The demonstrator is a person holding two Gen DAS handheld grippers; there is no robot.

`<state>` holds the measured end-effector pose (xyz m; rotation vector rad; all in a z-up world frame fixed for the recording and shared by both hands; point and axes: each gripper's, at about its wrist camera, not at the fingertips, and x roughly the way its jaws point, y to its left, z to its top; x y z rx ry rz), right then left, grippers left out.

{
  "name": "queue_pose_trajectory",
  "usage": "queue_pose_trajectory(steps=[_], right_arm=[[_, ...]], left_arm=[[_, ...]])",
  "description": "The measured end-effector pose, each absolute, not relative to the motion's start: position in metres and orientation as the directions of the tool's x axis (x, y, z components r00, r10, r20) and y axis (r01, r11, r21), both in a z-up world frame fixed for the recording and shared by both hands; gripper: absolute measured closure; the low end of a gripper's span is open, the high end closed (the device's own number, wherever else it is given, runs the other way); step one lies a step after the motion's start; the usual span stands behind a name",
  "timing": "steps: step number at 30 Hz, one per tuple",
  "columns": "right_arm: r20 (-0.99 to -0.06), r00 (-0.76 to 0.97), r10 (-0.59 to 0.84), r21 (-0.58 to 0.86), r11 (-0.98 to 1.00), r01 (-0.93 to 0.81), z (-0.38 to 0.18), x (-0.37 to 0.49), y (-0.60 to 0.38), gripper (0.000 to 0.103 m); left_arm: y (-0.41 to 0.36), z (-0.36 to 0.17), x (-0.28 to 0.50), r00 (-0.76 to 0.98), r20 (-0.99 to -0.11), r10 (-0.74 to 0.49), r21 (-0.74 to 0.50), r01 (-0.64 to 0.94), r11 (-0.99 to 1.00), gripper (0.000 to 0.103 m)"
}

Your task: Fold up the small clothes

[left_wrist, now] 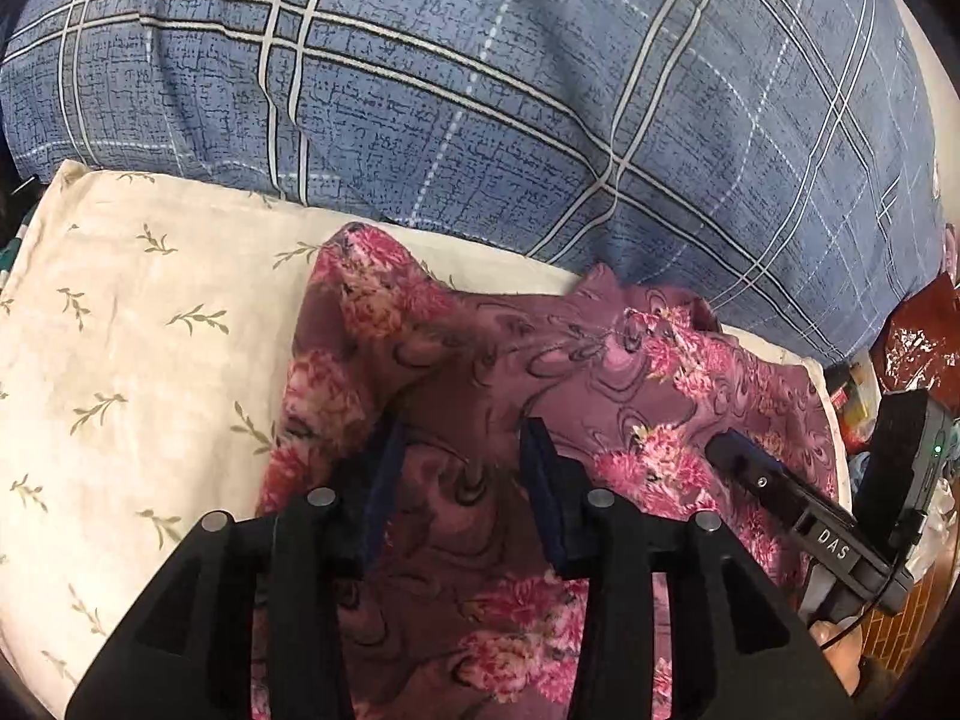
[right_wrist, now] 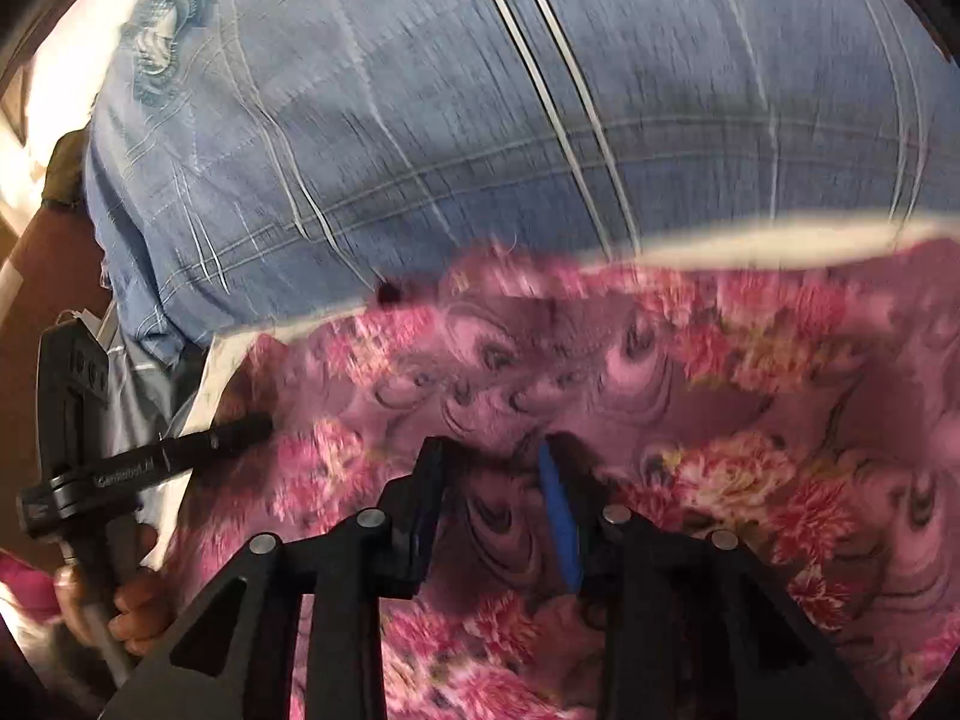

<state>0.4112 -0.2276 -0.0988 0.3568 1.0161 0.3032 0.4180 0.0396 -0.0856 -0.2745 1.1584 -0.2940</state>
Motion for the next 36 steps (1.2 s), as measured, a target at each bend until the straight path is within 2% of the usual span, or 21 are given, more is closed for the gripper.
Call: queue_pose_trajectory(steps=[2, 4, 5, 6, 7, 8, 10, 11, 14, 17, 20, 25, 31, 33, 36], right_arm=[[-0.791, 0.482, 0.377, 0.384, 0.919, -0.088, -0.093, 0.411, -0.219, 0.063], [-0.75, 0.526, 0.401, 0.367, 0.914, -0.174, -0.073, 0.391, -0.212, 0.063], [-0.737, 0.539, 0.407, 0.356, 0.912, -0.202, -0.069, 0.381, -0.203, 0.061], [-0.722, 0.554, 0.415, 0.342, 0.909, -0.237, -0.063, 0.365, -0.198, 0.057], [-0.715, 0.555, 0.424, 0.34, 0.906, -0.253, -0.063, 0.354, -0.195, 0.049], [-0.713, 0.55, 0.434, 0.347, 0.901, -0.261, -0.066, 0.345, -0.192, 0.04], [-0.745, 0.498, 0.444, 0.363, 0.896, -0.256, -0.085, 0.335, -0.178, 0.032], [-0.775, 0.471, 0.42, 0.341, 0.907, -0.248, -0.096, 0.33, -0.174, 0.032], [-0.797, 0.498, 0.342, 0.239, 0.936, -0.26, -0.079, 0.316, -0.167, 0.032], [-0.769, 0.522, 0.37, 0.267, 0.927, -0.265, -0.061, 0.296, -0.161, 0.032], [-0.764, 0.544, 0.349, 0.22, 0.932, -0.289, -0.055, 0.269, -0.145, 0.032], [-0.767, 0.56, 0.313, 0.055, 0.902, -0.429, -0.05, 0.221, -0.109, 0.031], [-0.774, 0.551, 0.313, -0.125, 0.777, -0.616, -0.065, 0.2, -0.029, 0.031], [-0.763, 0.588, 0.268, -0.223, 0.745, -0.629, -0.072, 0.199, -0.003, 0.031], [-0.753, 0.623, 0.212, -0.284, 0.749, -0.598, -0.084, 0.215, 0.02, 0.033]], left_arm=[[0.045, -0.08, 0.411, 0.348, -0.848, -0.399, -0.403, 0.066, 0.913, 0.061], [0.055, -0.071, 0.394, 0.323, -0.812, -0.486, -0.49, 0.073, 0.868, 0.059], [0.056, -0.069, 0.388, 0.325, -0.804, -0.498, -0.501, 0.08, 0.862, 0.054], [0.058, -0.067, 0.377, 0.33, -0.8, -0.501, -0.502, 0.089, 0.86, 0.05], [0.059, -0.068, 0.36, 0.337, -0.805, -0.489, -0.486, 0.099, 0.868, 0.048], [0.06, -0.071, 0.35, 0.338, -0.811, -0.478, -0.47, 0.11, 0.876, 0.048], [0.062, -0.074, 0.334, 0.357, -0.812, -0.462, -0.446, 0.131, 0.885, 0.048], [0.062, -0.073, 0.33, 0.362, -0.815, -0.452, -0.438, 0.127, 0.89, 0.048], [0.067, -0.061, 0.324, 0.341, -0.804, -0.487, -0.486, 0.095, 0.869, 0.048], [0.091, -0.038, 0.326, 0.339, -0.792, -0.508, -0.513, 0.081, 0.854, 0.048], [0.126, -0.033, 0.323, 0.351, -0.789, -0.504, -0.53, 0.026, 0.848, 0.045], [0.175, -0.042, 0.324, 0.331, -0.773, -0.542, -0.599, -0.096, 0.795, 0.045], [0.198, -0.041, 0.33, 0.333, -0.772, -0.542, -0.603, -0.113, 0.79, 0.045], [0.199, -0.041, 0.333, 0.329, -0.776, -0.537, -0.597, -0.11, 0.795, 0.045], [0.197, -0.044, 0.338, 0.311, -0.781, -0.542, -0.595, -0.102, 0.798, 0.045]])
